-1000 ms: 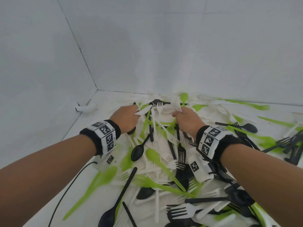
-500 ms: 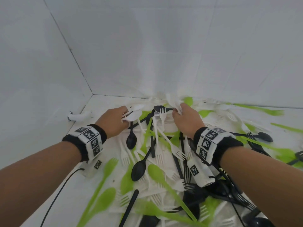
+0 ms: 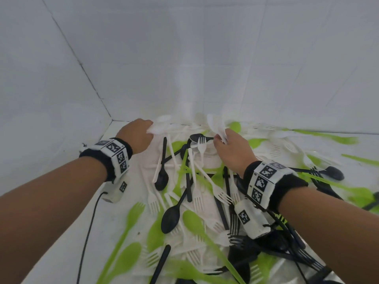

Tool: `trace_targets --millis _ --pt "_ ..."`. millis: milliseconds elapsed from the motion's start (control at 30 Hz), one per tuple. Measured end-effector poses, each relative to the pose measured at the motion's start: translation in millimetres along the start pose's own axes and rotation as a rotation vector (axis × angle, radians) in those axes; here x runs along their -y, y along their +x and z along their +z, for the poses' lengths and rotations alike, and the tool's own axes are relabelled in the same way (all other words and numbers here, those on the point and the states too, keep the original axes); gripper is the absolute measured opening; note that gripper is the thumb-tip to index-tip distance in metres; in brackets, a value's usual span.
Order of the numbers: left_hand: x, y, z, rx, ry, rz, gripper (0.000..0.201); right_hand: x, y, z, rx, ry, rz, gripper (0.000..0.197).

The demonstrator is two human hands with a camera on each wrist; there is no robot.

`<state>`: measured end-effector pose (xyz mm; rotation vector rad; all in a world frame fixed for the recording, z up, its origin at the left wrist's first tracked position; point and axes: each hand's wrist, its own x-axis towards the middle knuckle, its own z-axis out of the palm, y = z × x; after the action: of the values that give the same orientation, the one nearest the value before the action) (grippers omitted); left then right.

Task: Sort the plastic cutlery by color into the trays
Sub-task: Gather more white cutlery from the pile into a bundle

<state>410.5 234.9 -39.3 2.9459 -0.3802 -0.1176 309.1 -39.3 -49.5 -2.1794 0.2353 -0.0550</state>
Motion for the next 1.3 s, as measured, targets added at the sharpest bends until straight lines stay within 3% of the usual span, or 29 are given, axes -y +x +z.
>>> trace_targets --millis 100,233,400,533,633,800,900,1000,1200,1300 --pt "-1 1 10 0.089 0.044 -0.033 0.031 9 -1 8 0.017 -0.018 -0.046 0.029" --pt "-3 -4 13 -0.013 0.023 -0.021 0.012 24 -6 22 0.05 -0.028 -0.1 0.031" --pt "3 -24 1 0.014 -0.193 -0.062 0.037 46 -17 41 0.188 -0.156 -0.282 0.03" --pt "15 -43 -11 -0.005 -0.316 -0.079 0.035 63 -27 62 0.384 -0.261 -0.386 0.016" --pt "23 -58 -16 -0.015 -0.536 -0.131 0.043 71 -36 79 0.51 -0.492 -0.412 0.016" --pt "17 -78 -15 -0.006 -0.743 -0.165 0.038 74 -48 86 0.506 -0.647 -0.34 0.039" --pt "10 -85 -15 0.029 -0.667 -0.133 0.038 73 -52 80 0.49 -0.636 -0.266 0.038" --pt "4 -89 -15 0.049 -0.605 -0.115 0.031 66 -52 69 0.473 -0.587 -0.237 0.024" --pt "-9 -95 -16 0.069 -0.612 -0.177 0.015 56 -55 42 0.364 -0.138 -0.093 0.028" --pt "-13 -95 -15 0.072 -0.677 -0.178 0.022 52 -56 30 0.288 0.044 -0.024 0.031"
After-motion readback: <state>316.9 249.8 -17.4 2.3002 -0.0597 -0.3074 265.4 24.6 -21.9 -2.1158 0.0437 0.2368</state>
